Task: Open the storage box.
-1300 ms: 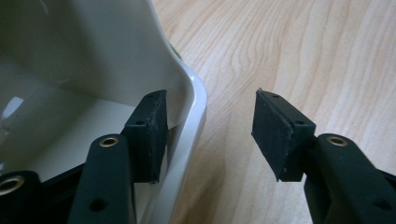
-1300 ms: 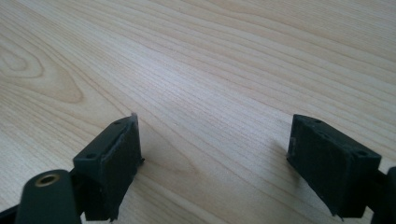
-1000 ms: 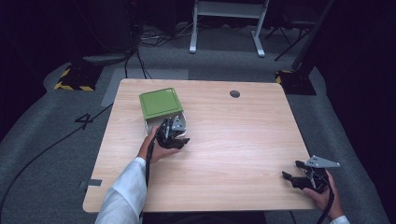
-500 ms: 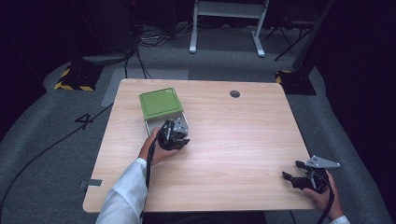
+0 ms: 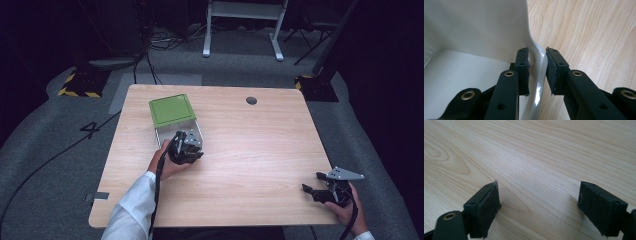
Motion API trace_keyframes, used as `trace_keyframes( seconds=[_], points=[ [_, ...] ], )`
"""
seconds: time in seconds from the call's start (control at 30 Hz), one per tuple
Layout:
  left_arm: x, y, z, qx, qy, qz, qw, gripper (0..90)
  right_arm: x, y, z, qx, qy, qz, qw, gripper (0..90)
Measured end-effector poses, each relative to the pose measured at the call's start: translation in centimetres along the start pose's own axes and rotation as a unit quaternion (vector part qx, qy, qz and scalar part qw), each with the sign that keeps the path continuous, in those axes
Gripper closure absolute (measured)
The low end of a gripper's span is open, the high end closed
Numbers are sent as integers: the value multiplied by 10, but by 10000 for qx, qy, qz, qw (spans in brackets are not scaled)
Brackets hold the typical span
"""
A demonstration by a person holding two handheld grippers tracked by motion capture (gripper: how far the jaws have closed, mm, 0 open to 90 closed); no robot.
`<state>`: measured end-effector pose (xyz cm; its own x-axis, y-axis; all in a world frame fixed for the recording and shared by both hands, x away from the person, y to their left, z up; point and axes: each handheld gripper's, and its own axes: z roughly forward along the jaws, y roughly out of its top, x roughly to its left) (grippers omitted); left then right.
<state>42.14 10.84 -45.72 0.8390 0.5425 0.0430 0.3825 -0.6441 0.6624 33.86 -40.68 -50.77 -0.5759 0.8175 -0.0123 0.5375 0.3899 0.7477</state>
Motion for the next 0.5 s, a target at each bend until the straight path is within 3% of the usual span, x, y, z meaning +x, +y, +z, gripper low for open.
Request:
trace_keyframes(
  seconds=[0.5],
  points=[
    [-18,-3,-5,6,-51,-37,10000,731,0,0,0,-1,2,0,10000,177]
  ],
)
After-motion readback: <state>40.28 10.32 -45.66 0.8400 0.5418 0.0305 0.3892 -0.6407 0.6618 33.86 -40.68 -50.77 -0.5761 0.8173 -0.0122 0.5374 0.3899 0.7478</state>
